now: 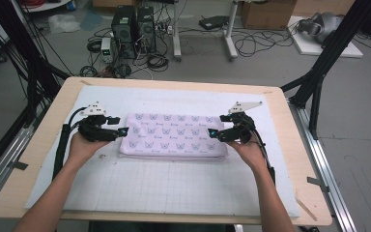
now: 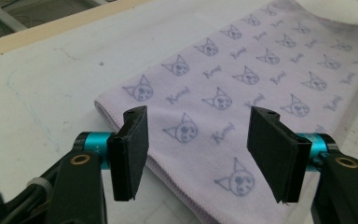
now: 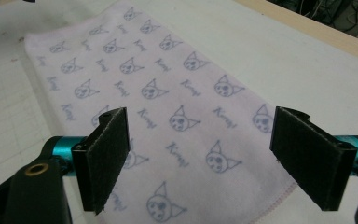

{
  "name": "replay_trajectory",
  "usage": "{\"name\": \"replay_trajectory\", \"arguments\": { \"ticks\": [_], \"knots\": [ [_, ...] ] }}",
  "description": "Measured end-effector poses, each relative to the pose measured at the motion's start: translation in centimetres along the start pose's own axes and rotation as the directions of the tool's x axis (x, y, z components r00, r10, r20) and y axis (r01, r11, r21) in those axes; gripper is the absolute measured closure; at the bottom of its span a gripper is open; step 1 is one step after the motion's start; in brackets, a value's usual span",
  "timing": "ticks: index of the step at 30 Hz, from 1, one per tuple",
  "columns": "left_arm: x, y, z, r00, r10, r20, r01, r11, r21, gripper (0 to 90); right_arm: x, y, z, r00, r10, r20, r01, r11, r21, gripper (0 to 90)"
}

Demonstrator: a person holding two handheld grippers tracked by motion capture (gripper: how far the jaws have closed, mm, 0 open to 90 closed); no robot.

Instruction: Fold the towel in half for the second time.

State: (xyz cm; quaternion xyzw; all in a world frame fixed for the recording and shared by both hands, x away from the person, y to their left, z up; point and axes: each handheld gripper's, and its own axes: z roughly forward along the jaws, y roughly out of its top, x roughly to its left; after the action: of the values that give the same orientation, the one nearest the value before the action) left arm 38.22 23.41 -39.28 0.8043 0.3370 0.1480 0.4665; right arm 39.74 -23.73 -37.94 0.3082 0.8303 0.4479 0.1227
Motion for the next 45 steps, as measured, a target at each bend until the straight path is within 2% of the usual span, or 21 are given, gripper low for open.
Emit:
{"name": "replay_trajectory", "arguments": {
  "ticks": [11, 15, 19, 24, 27, 31, 36, 45],
  "knots": [
    [-1.4, -1.2, -1.3, 0.9998, 0.018, 0.007, -0.018, 0.9998, -0.002, 33.4, 1.7, -0.8, -1.0, 0.9995, -0.032, 0.001, 0.032, 0.999, -0.014, 15.1],
    [-1.7, -1.6, -1.6, 0.9999, 0.012, 0.007, -0.012, 0.9999, 0.006, 32.1, 2.0, -1.2, -1.7, 0.9996, -0.027, -0.001, 0.027, 0.999, -0.026, 13.8],
    [-2.1, -2.0, -2.2, 0.9997, 0.025, 0.007, -0.026, 0.9996, 0.01, 31.3, 2.2, -1.7, -2.3, 0.9997, -0.026, 0.001, 0.026, 0.999, -0.034, 13.2],
    [-2.5, -2.7, -2.9, 0.9997, 0.021, -0.014, -0.021, 0.9997, 0.016, 28.2, 2.5, -2.8, -3.0, 0.9999, -0.012, -0.004, 0.012, 0.998, -0.054, 12.9],
    [-2.7, -3.0, -3.4, 0.9997, 0.021, -0.014, -0.02, 0.9998, 0.008, 27.4, 2.7, -3.2, -3.4, 0.9999, -0.011, -0.003, 0.011, 0.999, -0.038, 12.2],
    [-3.0, -3.4, -4.0, 0.9996, 0.024, -0.018, -0.024, 0.9997, -0.005, 25.8, 3.3, -3.2, -4.2, 0.9996, -0.027, 0.005, 0.027, 0.998, -0.058, 12.2],
    [-3.7, -3.8, -4.4, 0.9992, 0.033, -0.024, -0.033, 0.9995, -0.005, 24.1, 3.7, -3.9, -4.7, 0.9993, -0.032, 0.019, 0.033, 0.998, -0.055, 12.2],
    [-4.9, -4.6, -5.6, 0.9985, 0.048, -0.025, -0.048, 0.9987, -0.013, 22.5, 4.5, -5.7, -5.4, 0.9992, -0.024, 0.031, 0.026, 0.998, -0.064, 11.9]
  ]
}}
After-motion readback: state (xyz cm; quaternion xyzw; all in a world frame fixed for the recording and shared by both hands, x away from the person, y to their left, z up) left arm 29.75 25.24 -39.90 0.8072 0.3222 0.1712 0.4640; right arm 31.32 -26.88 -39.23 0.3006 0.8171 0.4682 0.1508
